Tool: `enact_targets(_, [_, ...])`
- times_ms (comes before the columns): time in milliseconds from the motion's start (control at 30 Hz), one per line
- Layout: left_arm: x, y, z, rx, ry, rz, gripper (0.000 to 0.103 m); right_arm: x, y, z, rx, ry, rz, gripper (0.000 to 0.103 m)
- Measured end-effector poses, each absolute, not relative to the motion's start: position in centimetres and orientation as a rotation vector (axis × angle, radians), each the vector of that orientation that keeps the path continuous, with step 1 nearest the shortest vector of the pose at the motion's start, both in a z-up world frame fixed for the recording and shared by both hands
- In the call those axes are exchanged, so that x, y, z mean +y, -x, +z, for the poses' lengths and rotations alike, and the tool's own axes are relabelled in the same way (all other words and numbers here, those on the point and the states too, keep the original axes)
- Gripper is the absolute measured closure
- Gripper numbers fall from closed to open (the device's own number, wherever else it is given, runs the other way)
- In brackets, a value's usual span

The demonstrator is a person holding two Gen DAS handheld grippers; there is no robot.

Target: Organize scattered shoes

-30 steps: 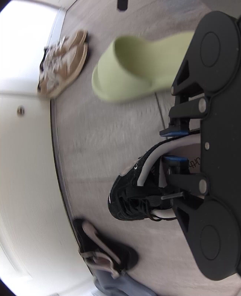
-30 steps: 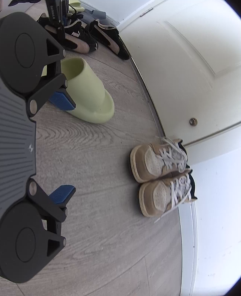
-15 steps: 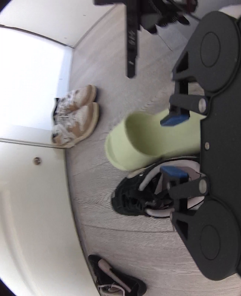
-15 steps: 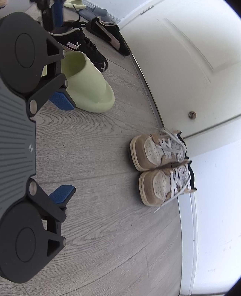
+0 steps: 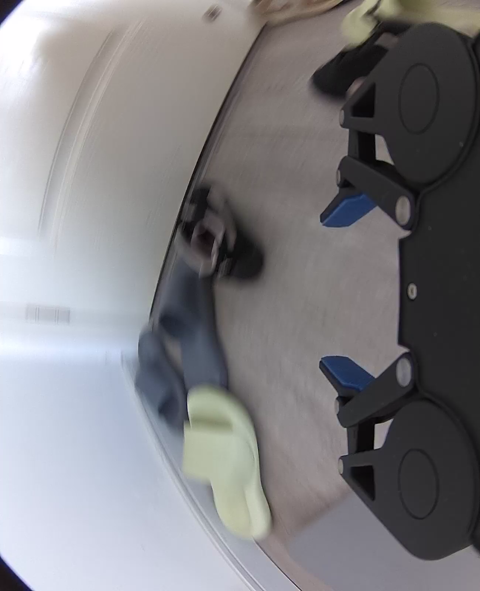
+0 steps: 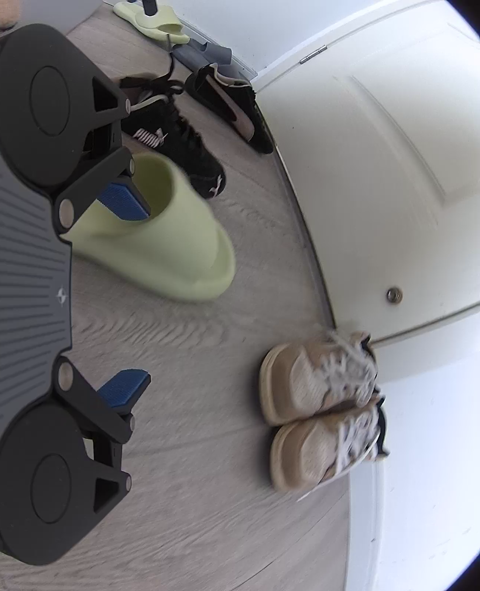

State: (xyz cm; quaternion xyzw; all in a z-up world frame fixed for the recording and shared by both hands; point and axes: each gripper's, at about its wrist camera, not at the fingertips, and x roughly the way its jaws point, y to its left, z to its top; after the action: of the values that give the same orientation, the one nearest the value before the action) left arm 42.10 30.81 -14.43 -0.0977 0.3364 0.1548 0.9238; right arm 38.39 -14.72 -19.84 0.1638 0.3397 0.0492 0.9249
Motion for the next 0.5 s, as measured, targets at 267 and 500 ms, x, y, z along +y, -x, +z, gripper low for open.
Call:
enact_targets(267, [42.5,-46.4,-16.1,0.638,0.285,0.441,0.025,-6.0,-42.4,-16.2,0.586,-0.270,0.240,0.014])
enact_targets(500, [52.1,-50.9,-16.7,0.599,0.214,0.476,0.025,-1.4,-44.4,-16.1,0.642,-0.226,0.297,0.014])
